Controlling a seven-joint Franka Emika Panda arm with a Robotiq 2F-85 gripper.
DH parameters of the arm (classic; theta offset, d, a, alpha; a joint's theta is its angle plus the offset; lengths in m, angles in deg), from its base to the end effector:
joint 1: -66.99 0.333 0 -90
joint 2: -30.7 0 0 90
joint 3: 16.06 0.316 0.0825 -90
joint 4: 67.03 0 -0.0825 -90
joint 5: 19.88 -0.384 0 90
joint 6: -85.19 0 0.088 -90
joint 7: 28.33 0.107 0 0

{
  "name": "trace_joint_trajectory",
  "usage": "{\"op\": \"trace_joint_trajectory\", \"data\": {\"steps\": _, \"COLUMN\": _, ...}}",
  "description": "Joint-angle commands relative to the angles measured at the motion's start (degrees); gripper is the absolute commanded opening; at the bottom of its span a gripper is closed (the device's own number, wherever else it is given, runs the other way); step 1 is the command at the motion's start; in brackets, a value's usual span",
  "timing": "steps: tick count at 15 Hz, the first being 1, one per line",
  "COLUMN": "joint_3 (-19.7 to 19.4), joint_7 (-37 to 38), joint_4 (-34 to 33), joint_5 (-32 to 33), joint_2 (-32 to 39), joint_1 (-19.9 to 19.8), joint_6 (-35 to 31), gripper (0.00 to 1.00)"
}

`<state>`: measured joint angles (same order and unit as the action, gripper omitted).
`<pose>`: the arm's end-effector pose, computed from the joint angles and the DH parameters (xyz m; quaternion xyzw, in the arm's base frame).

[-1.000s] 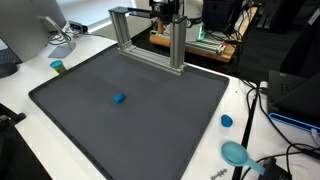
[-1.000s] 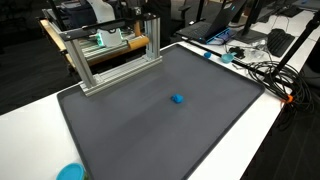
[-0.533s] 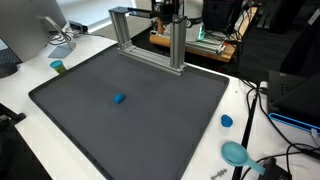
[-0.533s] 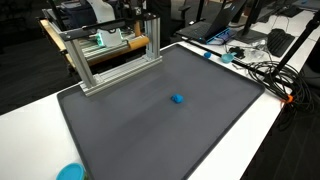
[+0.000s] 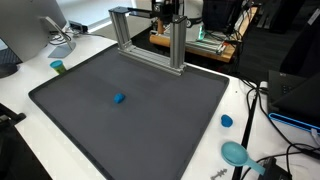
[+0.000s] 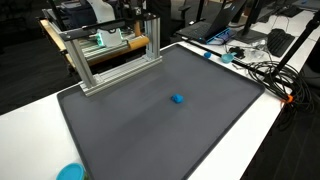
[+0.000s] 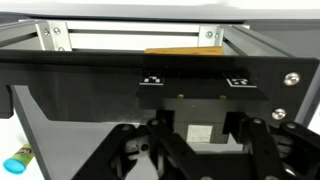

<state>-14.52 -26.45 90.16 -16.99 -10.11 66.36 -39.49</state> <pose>0.3391 0.0031 0.4362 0.9969 0.0018 0.0728 0.0289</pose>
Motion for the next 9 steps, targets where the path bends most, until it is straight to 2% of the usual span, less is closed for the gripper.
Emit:
{"op": "trace_joint_trajectory", "data": {"steps": 1, "joint_3": 0.3, "joint_7": 0.2, "joint_4": -0.1, "joint_5": 0.3, "joint_2": -0.6, "joint_1": 0.1, "joint_6": 0.9, "gripper": 0.34}}
{"op": "trace_joint_trajectory", "data": {"steps": 5, "joint_3": 1.7, "joint_7": 0.6, "joint_4": -0.1, "joint_5": 2.2, "joint_2": -0.5, "joint_1": -0.3, "joint_6": 1.6, "gripper": 0.34}}
{"op": "trace_joint_trajectory", "data": {"steps": 6, "joint_3": 2.1, "joint_7": 0.7, "joint_4": -0.1, "joint_5": 2.7, "joint_2": -0.4, "joint_1": -0.3, "joint_6": 2.0, "gripper": 0.84}}
{"op": "trace_joint_trajectory", "data": {"steps": 7, "joint_3": 2.4, "joint_7": 0.8, "joint_4": -0.2, "joint_5": 3.0, "joint_2": -0.3, "joint_1": -0.3, "joint_6": 2.5, "gripper": 0.85}}
{"op": "trace_joint_trajectory", "data": {"steps": 8, "joint_3": 2.9, "joint_7": 1.2, "joint_4": -0.2, "joint_5": 3.6, "joint_2": 0.0, "joint_1": -0.5, "joint_6": 2.7, "gripper": 0.42}}
{"op": "trace_joint_trajectory", "data": {"steps": 9, "joint_3": 3.1, "joint_7": 1.5, "joint_4": -0.2, "joint_5": 4.0, "joint_2": 0.0, "joint_1": -0.5, "joint_6": 2.9, "gripper": 0.46}}
